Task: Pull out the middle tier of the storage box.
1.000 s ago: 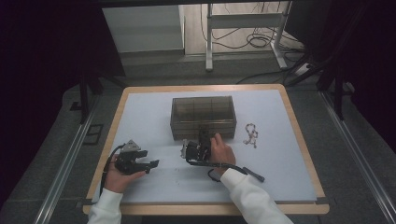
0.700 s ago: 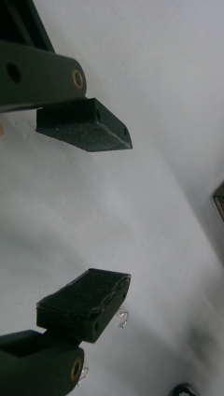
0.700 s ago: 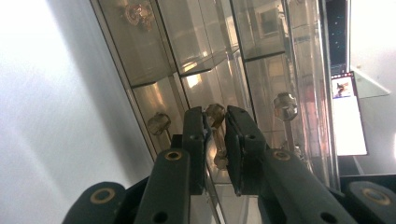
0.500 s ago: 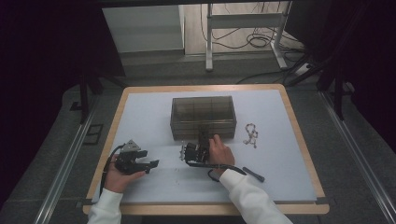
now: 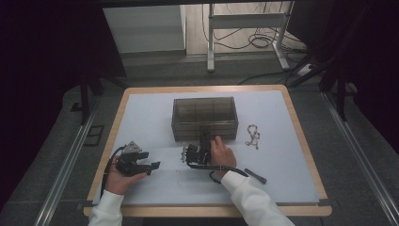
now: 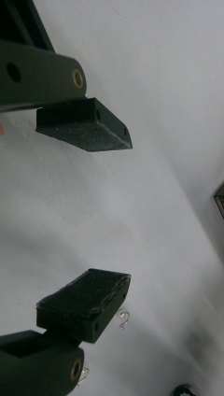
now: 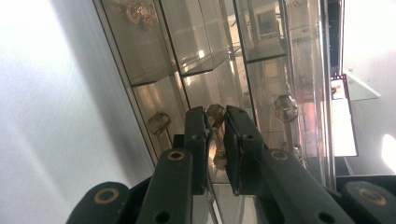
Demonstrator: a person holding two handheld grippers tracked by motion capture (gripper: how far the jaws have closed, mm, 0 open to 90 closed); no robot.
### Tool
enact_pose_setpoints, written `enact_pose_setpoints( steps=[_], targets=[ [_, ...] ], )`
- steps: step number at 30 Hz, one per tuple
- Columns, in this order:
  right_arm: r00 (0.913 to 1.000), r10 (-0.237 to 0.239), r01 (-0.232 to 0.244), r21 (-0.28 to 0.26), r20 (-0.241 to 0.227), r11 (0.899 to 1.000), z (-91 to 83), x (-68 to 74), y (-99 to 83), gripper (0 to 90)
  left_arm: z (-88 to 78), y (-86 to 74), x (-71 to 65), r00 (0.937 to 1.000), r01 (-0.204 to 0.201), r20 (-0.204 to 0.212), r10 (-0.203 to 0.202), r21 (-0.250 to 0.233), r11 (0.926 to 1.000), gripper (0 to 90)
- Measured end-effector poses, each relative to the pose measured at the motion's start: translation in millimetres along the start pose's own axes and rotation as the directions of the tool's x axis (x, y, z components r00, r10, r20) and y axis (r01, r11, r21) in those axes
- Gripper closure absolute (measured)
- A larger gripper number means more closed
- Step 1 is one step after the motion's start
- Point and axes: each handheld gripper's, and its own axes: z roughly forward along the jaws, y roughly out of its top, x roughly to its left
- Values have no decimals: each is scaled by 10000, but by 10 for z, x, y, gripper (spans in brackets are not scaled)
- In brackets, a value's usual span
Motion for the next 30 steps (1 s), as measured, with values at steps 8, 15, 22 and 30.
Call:
enact_pose_setpoints(
  steps=[8, 15, 22, 30],
  targets=[
    [10000, -8, 8, 17, 99, 10000, -9, 14, 1, 800, 2, -1, 0, 10000, -7, 0, 7, 8, 10000, 305],
    [9997, 1, -1, -16, 257, 10000, -42, 41, 1, 800, 1, 0, 0, 10000, -6, 3, 6, 7, 10000, 305],
    [9994, -78, 75, 87, 350, 9999, -47, 38, -2, 795, 1, -1, 0, 10000, -10, 4, 10, 15, 10000, 304],
    [9996, -47, 45, 70, 264, 10000, -1, 38, -4, 784, 1, -3, 4, 10000, 20, 18, -20, 6, 10000, 304]
  ],
)
